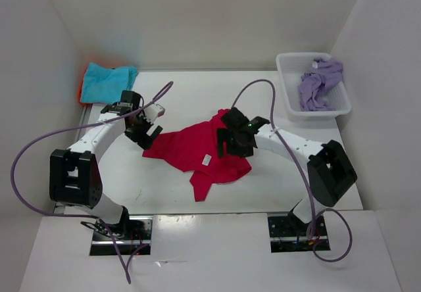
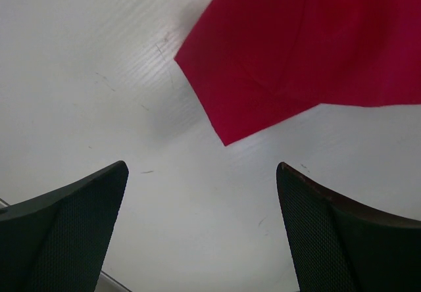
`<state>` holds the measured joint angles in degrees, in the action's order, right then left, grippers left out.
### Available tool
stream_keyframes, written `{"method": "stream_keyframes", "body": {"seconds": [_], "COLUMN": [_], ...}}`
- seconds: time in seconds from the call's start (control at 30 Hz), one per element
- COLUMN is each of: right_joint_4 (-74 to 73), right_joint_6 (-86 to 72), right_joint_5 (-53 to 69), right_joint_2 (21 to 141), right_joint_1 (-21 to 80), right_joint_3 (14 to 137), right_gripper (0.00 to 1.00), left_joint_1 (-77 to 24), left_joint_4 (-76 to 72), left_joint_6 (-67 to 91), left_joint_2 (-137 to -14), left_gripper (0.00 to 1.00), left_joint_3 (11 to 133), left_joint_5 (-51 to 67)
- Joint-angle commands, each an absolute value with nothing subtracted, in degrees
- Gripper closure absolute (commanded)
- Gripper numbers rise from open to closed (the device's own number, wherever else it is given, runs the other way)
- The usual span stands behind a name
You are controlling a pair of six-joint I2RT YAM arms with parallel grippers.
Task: Fold and stack the t-shirts
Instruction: Flatten out the tshirt
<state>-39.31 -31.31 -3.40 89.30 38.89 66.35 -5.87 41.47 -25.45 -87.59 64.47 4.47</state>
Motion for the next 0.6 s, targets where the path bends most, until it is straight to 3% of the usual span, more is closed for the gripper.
{"method": "stream_keyframes", "body": {"seconds": [0.0,0.1,0.17,0.23,0.43,0.57], "right_joint_4": [-35.4,-33.1,-33.0,-35.0,-40.9,-41.4], "right_joint_6": [-40.3,-41.5,-40.8,-39.6,-29.5,-18.0], "right_joint_5": [-5.3,-5.0,-4.4,-6.1,-10.2,0.5], "right_joint_2": [92.3,96.6,98.9,100.5,93.5,89.7], "right_joint_1": [39.1,39.1,39.1,39.1,39.6,39.6], "right_joint_3": [62.1,60.8,62.0,64.9,85.2,97.3], "right_gripper": [0.13,0.15,0.53,1.00,1.00,1.00], "left_joint_1": [-5.6,-5.6,-5.6,-5.6,-4.5,-3.3], "left_joint_4": [36.0,36.0,36.0,36.0,36.7,37.2], "left_joint_6": [-24.0,-22.8,-22.8,-22.8,-22.8,-22.8], "left_joint_2": [-88.9,-88.4,-87.8,-87.3,-83.8,-81.6], "left_gripper": [0.00,0.00,0.00,0.00,0.00,0.00], "left_joint_3": [64.5,65.0,65.0,64.5,64.5,65.7], "left_joint_5": [1.4,2.9,3.4,3.4,2.4,2.4]}}
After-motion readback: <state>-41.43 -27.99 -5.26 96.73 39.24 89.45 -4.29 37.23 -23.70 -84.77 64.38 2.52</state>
